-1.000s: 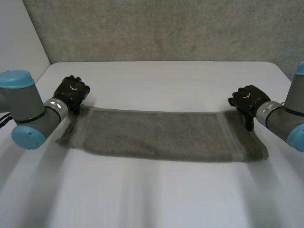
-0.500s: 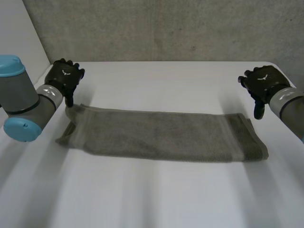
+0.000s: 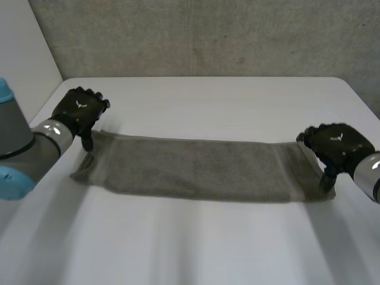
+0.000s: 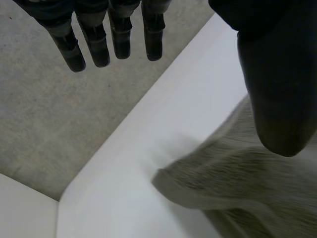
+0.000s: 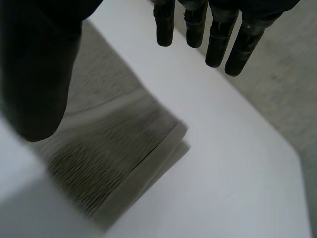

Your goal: Fold the towel.

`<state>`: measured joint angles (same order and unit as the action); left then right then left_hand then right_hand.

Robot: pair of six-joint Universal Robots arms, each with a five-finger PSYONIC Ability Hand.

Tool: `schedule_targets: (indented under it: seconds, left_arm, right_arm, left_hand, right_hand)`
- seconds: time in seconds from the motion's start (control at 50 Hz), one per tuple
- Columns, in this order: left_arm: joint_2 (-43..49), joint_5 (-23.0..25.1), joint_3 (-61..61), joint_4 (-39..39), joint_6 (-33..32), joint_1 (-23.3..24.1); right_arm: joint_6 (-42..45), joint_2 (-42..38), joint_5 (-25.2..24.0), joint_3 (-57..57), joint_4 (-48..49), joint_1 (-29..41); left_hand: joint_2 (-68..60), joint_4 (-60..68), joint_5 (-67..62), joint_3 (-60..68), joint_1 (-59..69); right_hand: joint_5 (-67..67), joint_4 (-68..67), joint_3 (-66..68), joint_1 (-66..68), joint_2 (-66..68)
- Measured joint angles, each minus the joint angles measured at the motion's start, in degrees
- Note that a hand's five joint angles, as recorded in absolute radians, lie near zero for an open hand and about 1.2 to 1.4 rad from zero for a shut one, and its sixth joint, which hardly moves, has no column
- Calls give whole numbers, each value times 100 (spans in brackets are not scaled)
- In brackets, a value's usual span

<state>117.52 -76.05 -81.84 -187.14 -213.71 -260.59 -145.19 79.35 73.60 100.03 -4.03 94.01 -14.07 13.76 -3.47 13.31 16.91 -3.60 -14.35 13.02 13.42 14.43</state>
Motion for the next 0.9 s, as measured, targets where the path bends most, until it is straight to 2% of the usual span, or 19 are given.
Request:
schedule_targets:
  seconds: [0.08,0.14,0.44,0.48,0.58,0.66,0.72,0.9]
  left_arm:
    - [-448,113,-669,-60,54,-53]
    - [-704,191,-1168,-163,78,-93]
    - [-835,223,-2212,-1030,84,-118]
    - [-830,222,-2236,-1075,84,-121]
    - [-822,221,-2246,-1113,84,-125]
    - [-820,221,-2240,-1107,84,-124]
    - [-819,222,-2240,-1103,84,-124]
    - [-805,222,-2246,-1099,84,-117]
  right_arm:
    - [-5,-45,-181,314,109,-198]
    - [-20,-178,-270,548,322,-314]
    - [-84,-864,-255,759,1124,-379]
    - [-84,-912,-256,767,1137,-379]
    - [-76,-961,-279,823,1130,-382]
    - [-66,-956,-308,905,1109,-414]
    - [-49,-941,-323,980,1098,-481]
    - [-1,-806,-397,1201,1064,-732]
  left_hand:
    - [0,0,0,0,0]
    - [0,0,0,0,0]
    - [0,0,0,0,0]
    - [0,0,0,0,0]
    - [0,0,0,0,0]
    - [-1,0,0,0,0]
    - [0,0,0,0,0]
    - [0,0,0,0,0]
  right_hand:
    - [-47,0,0,74,36]
    - [-846,0,0,792,667]
    - [-1248,0,0,1131,999]
    - [-1768,0,0,1697,1616]
    - [-4412,0,0,4396,4314]
    - [-5832,0,0,5634,5677]
    - [-6273,0,0,6086,5956]
    - [-6297,0,0,6100,5958]
